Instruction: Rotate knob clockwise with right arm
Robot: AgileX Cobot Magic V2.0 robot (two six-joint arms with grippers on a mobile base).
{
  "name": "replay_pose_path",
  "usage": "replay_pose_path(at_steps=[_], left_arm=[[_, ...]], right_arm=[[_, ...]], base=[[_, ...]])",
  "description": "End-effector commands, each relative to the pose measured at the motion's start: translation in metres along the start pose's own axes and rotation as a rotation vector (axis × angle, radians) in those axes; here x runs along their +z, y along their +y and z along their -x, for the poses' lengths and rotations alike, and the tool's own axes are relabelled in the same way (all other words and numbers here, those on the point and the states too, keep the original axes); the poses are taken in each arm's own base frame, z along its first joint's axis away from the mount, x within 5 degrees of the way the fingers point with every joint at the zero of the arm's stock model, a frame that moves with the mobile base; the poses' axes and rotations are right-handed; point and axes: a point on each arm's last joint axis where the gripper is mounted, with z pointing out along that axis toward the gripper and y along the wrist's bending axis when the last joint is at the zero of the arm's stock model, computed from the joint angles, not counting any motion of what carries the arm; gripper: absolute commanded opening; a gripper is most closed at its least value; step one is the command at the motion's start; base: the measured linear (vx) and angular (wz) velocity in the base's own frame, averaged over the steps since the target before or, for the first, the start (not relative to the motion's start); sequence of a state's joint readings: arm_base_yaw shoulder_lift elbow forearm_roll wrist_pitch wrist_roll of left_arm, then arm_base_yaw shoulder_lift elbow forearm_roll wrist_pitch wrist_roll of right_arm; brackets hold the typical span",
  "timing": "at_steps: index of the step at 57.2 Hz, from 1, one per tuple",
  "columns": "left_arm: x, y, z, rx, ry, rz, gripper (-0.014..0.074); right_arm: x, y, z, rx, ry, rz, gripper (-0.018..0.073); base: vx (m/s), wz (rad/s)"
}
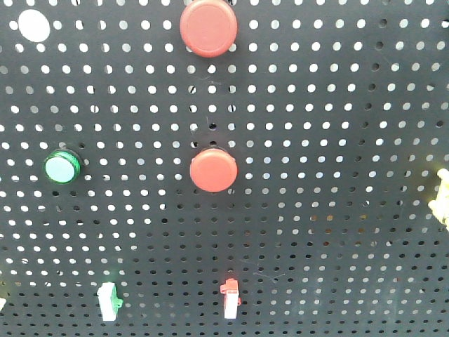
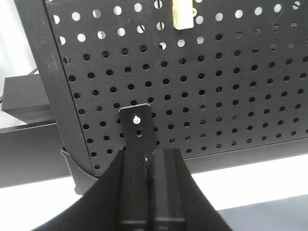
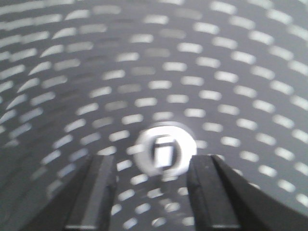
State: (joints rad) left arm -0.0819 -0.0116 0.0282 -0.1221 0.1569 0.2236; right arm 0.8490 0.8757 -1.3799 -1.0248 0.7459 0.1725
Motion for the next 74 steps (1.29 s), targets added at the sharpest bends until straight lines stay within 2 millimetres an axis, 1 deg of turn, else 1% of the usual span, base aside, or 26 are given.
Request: replay_pose_path(at_steps=[1,15,33,47,74], left_arm=[[0.001,0.0,-0.002,-0.008,-0.068,0.009,-0.0006],[0.001,0.0,-0.002,-0.008,-0.068,0.009,-0.0006],[0.001,0.0,-0.002,-0.008,-0.068,0.009,-0.0006],[0.001,0.0,-0.002,-0.008,-0.068,0.009,-0.0006],[0.001,0.0,-0.002,-0.008,-0.068,0.009,-0.0006]], right_arm=[[-0.003,-0.013,0.01,0.033,-0.076,-0.085,0.0356],[-0.003,-0.015,0.008,0.061,-0.057,-0.107,0.0295],[-0.001,-0.011,0.007,0.163,-0.048,-0.08,0.0281],[0.013,0.002,0.009,0.133,-0.029,-0.059,0.0281],[0.013,-0.003,0.008,0.106,-0.03,-0.107,0.0277]], base=[[0.0,0.0],[0.0,0.0],[0.0,0.0],[0.0,0.0],[0.0,0.0]])
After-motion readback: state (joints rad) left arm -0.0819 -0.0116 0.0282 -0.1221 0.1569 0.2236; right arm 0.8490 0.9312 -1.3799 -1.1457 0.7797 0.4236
